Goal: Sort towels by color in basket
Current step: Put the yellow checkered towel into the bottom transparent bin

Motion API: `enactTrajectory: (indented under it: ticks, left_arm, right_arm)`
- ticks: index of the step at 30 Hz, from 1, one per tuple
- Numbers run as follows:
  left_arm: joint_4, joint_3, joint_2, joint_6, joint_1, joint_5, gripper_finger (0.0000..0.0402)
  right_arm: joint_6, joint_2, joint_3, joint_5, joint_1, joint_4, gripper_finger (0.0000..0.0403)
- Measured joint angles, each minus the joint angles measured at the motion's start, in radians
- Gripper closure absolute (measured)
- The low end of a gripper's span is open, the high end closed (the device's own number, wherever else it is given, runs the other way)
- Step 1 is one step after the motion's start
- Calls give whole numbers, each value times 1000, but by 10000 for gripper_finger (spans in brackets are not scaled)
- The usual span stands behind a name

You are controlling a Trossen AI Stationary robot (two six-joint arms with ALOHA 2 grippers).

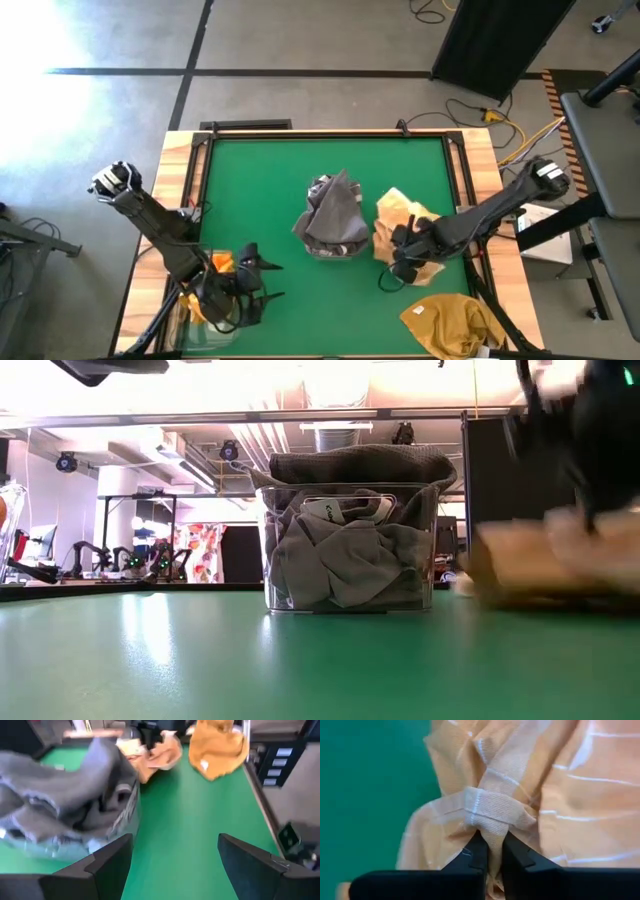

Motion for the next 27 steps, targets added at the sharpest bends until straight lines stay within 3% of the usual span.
enactTrajectory:
  ticks: [7,13,16,21,24,27]
  left_arm:
    - [243,-71,0,155,0,-17,125]
    - [508,-161,0,312,15,-103,125]
    - [598,-189,0,356,42,-116,125]
    - [613,-168,-17,475,103,-163,115]
    - [615,-109,-17,617,125,-278,106]
    - [616,-45,-14,716,137,-297,97]
  right_arm:
    - [-99,-7,379,301,0,-363,384]
    - [-360,-10,598,557,-1,-224,384]
    - [-582,-10,618,573,-1,-7,385]
    - [-885,15,611,462,-5,321,385]
    - [-957,49,609,447,-17,407,385]
    - [-976,78,609,445,-42,421,385]
